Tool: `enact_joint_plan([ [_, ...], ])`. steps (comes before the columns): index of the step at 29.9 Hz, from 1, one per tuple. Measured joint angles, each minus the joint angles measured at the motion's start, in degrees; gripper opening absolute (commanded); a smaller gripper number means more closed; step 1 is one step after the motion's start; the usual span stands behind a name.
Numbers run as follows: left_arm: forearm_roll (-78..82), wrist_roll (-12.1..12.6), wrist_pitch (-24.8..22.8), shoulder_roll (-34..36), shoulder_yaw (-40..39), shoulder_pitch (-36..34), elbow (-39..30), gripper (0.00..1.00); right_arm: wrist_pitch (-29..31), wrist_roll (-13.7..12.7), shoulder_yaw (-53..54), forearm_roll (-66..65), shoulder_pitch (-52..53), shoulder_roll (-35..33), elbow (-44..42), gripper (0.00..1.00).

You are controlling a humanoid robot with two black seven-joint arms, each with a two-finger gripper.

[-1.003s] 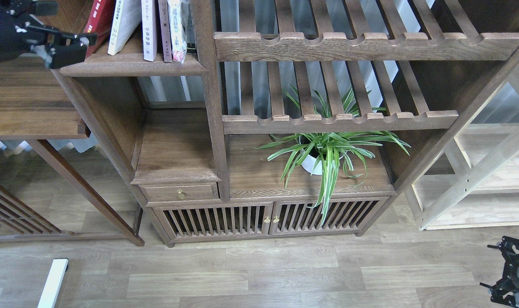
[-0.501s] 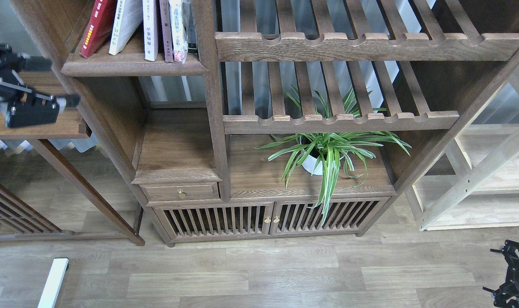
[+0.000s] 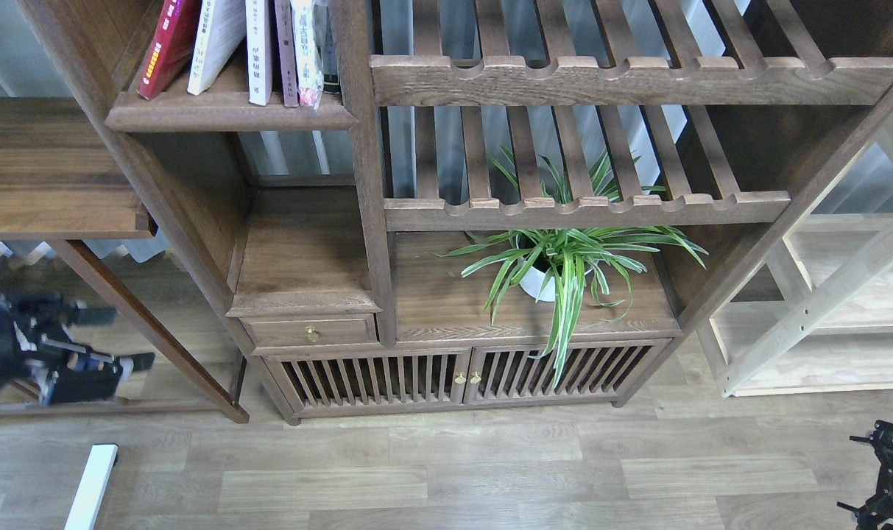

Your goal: Organize books on shelf

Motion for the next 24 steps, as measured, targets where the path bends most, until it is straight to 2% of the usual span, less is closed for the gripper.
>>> enact_joint_plan([
  [11, 6.5, -7.3, 0.6, -9.8, -0.3, 19.0, 5.3, 0.95, -0.3, 0.0, 0.4, 0.2, -2.6, 0.9, -1.3, 1.0],
  [17, 8.9, -11.5, 8.0, -17.3, -0.3, 29.3, 8.7, 0.95, -1.8, 0.0, 0.6, 1.5, -6.0, 3.0, -3.0, 1.0],
  [24, 10.7, -16.0, 17.4, -31.0, -0.1, 39.0, 19.9, 0.96, -3.4, 0.0, 0.6, 7.1, -11.8, 10.0, -10.1, 1.0],
])
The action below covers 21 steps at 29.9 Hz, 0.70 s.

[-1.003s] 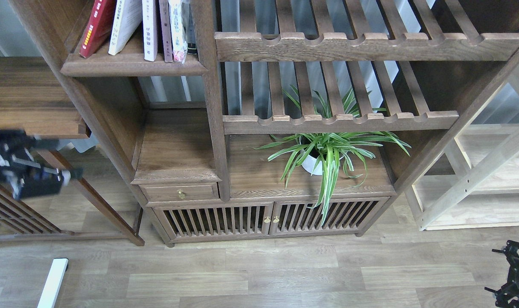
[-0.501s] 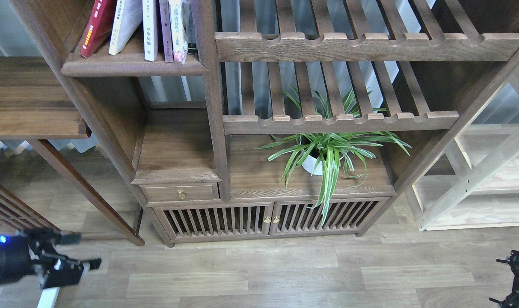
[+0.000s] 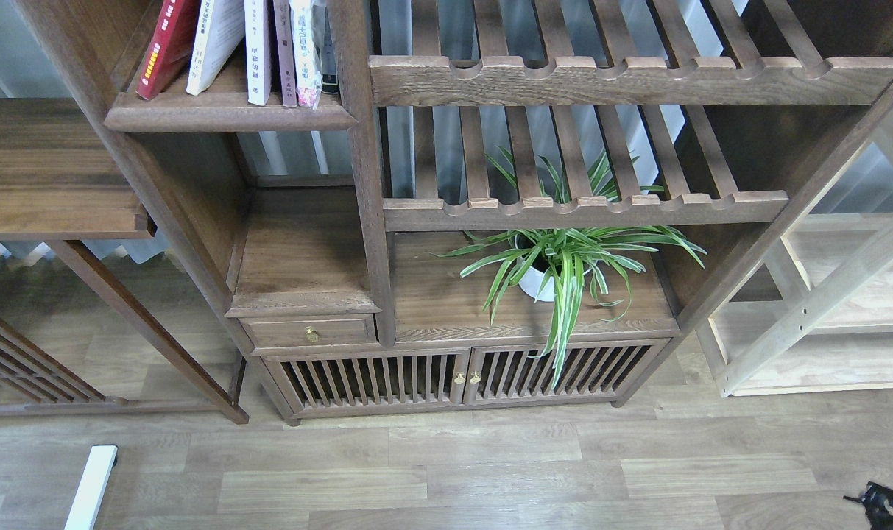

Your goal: Organize books on shelf

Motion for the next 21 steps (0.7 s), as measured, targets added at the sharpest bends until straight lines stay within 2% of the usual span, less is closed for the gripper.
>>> enact_joint_plan([
  [3, 0.0, -2.4, 2.9, -5.9, 0.9, 2.4, 7.0, 0.96, -0.5, 0.0, 0.0, 4.1, -1.9, 3.3, -3.1, 1.0],
  [13, -0.7, -11.1, 7.4, -24.8, 8.1, 5.8, 33.2, 0.97, -0.4, 0.0, -0.2, 13.7, -5.4, 12.7, -12.7, 1.0],
  [18, -2.9, -12.4, 7.4, -35.0, 9.3, 6.1, 48.9, 0.97, -0.3, 0.0, -0.1, 18.8, -7.1, 17.1, -15.9, 1.0],
  [21, -5.1, -12.4, 7.3, -38.4, 9.4, 6.1, 53.7, 0.97, -0.4, 0.0, -0.1, 22.8, -8.1, 20.4, -17.2, 1.0],
])
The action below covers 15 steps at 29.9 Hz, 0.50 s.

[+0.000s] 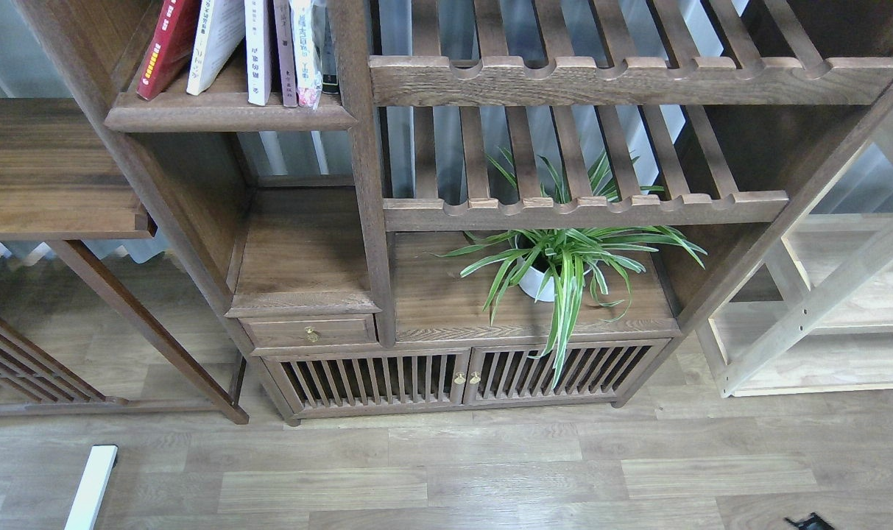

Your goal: Organize books on shelf

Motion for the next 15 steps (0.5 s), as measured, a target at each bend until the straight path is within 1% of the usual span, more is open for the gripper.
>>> enact_joint_plan([
  [5, -3.8, 1.0, 0.2, -0.9, 0.0, -0.1, 1.6, 0.97, -0.1, 0.0, 0.1, 5.5, -0.9, 4.4, 0.0, 1.0],
  [8, -5.8, 2.4, 0.2, -0.9, -0.6, -0.1, 1.8, 0.97, -0.2, 0.0, 0.8, 8.0, -1.0, 6.0, 0.0, 1.0],
  [15, -15.1, 10.6, 0.2, -1.0, -1.0, -0.2, 2.0, 0.97, -0.2, 0.0, 6.1, 10.1, -1.5, 7.7, 0.0, 1.0],
])
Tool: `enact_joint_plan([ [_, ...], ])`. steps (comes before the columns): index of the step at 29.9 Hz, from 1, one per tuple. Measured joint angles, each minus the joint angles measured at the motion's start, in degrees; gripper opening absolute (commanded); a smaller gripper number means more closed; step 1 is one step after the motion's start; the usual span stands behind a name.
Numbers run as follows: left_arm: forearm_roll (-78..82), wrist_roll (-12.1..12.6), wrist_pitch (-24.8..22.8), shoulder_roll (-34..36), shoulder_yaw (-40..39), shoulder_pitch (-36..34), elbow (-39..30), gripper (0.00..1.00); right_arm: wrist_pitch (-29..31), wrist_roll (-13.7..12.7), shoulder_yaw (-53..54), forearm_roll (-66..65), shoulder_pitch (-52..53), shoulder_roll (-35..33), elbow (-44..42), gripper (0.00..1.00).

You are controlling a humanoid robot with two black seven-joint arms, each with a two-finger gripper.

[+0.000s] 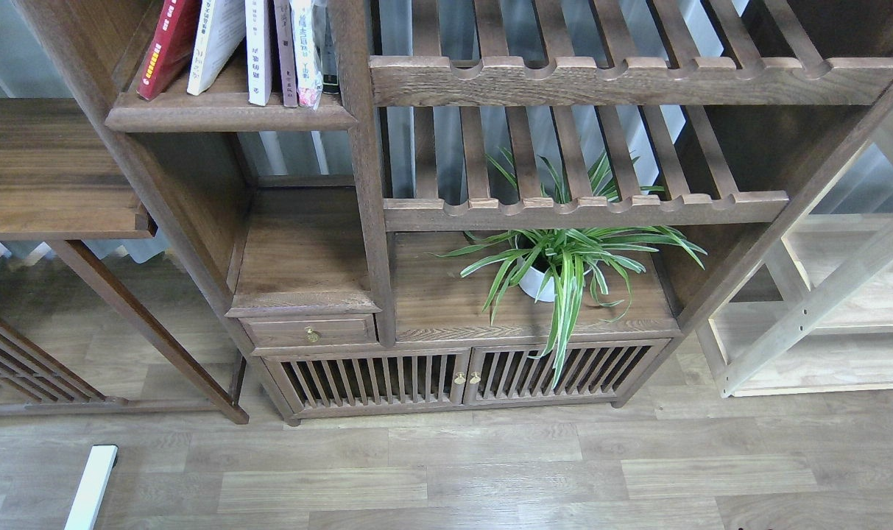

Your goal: Organize books on shelf

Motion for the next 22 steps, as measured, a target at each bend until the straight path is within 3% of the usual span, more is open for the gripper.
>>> enact_joint_plan([
  [5, -7.2, 3.9, -0.4, 0.0, -2.5, -0.2, 0.1, 0.97, 0.0, 0.0, 2.9, 0.6, -0.5, 0.2, 0.0, 1.0],
  [11, -12.2, 7.4, -0.8, 0.0, -7.0, -0.5, 0.0, 0.97, 0.8, -3.1, 6.0, 3.6, -1.0, 0.8, 0.0, 1.0],
  [22, -11.1, 7.0, -0.2, 0.0, -5.6, -1.7, 0.0, 0.99, -0.1, -3.4, 6.2, 3.2, -2.0, 3.2, 0.0, 1.0],
])
